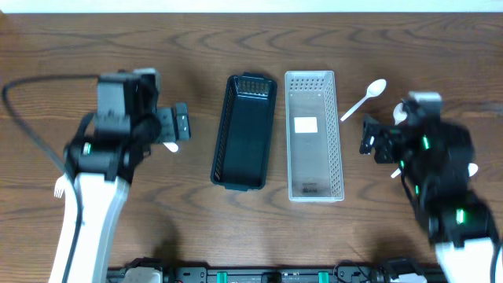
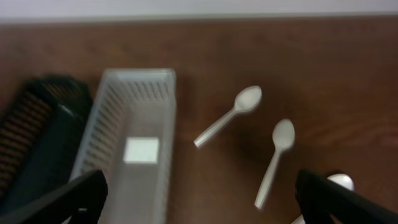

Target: Pack container

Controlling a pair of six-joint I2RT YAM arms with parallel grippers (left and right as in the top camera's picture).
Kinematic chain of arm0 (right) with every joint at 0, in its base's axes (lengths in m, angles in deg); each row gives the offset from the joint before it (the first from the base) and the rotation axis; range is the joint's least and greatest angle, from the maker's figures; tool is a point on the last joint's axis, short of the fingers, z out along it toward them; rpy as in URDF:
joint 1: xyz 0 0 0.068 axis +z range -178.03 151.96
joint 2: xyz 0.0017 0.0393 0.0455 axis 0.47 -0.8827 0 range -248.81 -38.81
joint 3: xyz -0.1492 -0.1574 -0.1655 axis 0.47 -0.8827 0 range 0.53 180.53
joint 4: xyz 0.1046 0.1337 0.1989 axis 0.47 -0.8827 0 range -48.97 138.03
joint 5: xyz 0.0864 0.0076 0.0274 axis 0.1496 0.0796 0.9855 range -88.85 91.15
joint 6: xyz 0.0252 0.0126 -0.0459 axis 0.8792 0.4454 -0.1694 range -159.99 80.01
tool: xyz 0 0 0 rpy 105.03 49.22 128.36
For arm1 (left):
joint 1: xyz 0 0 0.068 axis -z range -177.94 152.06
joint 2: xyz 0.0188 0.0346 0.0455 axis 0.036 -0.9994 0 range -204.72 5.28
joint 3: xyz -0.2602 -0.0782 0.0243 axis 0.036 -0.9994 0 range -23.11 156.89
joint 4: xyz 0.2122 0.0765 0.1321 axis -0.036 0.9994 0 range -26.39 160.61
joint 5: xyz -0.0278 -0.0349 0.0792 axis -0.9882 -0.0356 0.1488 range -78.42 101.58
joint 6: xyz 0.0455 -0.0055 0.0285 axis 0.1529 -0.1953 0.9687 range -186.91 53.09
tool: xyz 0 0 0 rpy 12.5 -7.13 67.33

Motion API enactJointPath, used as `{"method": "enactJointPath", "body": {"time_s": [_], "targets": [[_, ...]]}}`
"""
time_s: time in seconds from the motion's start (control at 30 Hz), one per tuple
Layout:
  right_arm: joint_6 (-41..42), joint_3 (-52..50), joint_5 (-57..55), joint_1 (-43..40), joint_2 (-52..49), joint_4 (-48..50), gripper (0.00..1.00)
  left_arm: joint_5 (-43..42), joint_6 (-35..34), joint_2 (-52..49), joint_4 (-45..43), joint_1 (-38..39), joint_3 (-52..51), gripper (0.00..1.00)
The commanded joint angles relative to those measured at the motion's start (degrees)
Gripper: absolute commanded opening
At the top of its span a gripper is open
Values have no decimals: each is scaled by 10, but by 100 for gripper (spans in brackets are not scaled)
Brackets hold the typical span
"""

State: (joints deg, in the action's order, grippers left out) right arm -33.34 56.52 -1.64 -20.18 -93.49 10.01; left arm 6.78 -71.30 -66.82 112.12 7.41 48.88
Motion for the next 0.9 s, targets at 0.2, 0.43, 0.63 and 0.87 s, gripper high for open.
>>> {"method": "enactJointPath", "body": {"time_s": [0.2, 0.43, 0.63, 0.87], "targets": [[-38, 78, 3, 0, -195, -53, 37, -10, 18, -125, 2, -3, 20, 60], [-37, 78, -2, 0, -278, -50, 27, -10, 17, -213, 0, -3, 18, 19], [-35, 77, 0, 0, -342, -50, 22, -19, 15, -283, 9, 2, 16, 7], [-36, 77, 55, 0, -388, -49, 29, -70, 15, -316, 37, 30, 16, 7]]}}
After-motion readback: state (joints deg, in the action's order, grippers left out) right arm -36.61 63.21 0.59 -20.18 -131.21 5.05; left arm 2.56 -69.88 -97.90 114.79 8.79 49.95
